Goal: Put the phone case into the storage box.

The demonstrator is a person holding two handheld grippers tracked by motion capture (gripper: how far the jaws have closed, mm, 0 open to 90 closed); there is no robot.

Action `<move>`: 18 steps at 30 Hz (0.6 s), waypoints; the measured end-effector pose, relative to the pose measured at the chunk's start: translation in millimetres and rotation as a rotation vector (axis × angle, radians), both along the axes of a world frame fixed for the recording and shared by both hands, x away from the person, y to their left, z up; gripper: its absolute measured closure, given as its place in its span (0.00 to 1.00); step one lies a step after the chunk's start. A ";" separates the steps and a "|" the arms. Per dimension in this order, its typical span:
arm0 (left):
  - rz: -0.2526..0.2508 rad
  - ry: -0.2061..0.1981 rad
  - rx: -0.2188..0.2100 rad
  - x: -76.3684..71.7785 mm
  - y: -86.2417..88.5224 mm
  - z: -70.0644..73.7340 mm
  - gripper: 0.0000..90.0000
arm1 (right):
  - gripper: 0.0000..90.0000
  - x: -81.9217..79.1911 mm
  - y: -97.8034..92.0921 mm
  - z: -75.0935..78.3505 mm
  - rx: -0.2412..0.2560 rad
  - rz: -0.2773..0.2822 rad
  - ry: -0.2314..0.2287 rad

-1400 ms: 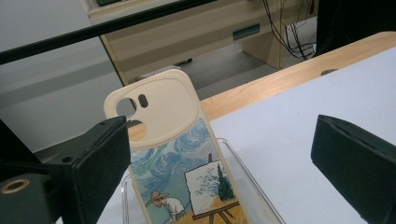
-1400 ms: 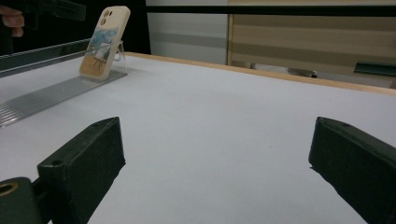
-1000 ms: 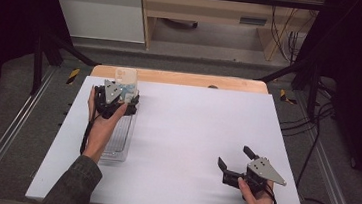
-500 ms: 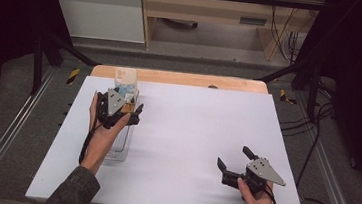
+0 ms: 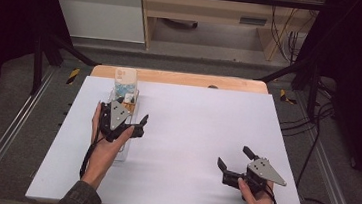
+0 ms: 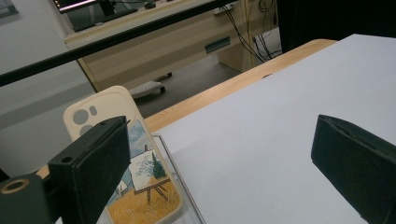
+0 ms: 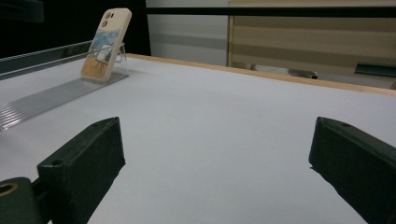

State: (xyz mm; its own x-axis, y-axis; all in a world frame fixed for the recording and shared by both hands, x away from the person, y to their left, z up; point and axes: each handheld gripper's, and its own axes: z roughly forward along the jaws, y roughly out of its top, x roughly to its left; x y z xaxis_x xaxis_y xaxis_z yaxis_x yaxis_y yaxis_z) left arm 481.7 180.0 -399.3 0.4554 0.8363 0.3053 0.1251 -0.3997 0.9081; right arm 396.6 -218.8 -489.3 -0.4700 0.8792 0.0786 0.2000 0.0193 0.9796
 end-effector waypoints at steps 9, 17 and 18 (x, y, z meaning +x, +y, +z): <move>0.006 -0.033 -0.029 -23.4 11.9 18.4 0.05 | 0.03 0.6 1.8 -1.6 -0.011 0.006 0.002; 0.001 -0.045 -0.060 -43.3 29.3 22.9 0.05 | 0.03 -0.9 2.3 -1.0 -0.015 0.005 -0.002; 0.003 -0.046 -0.067 -45.4 32.5 23.0 0.05 | 0.03 -0.8 2.3 -1.2 -0.015 0.003 0.000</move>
State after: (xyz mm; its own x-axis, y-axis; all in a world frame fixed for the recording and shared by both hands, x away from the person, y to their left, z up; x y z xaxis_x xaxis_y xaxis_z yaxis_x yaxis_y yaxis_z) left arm 436.3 212.5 -376.3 0.4397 0.8569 0.2692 0.0834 -0.3374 0.9376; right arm 395.8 -216.4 -490.5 -0.4729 0.8786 0.0657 0.1999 0.0343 0.9792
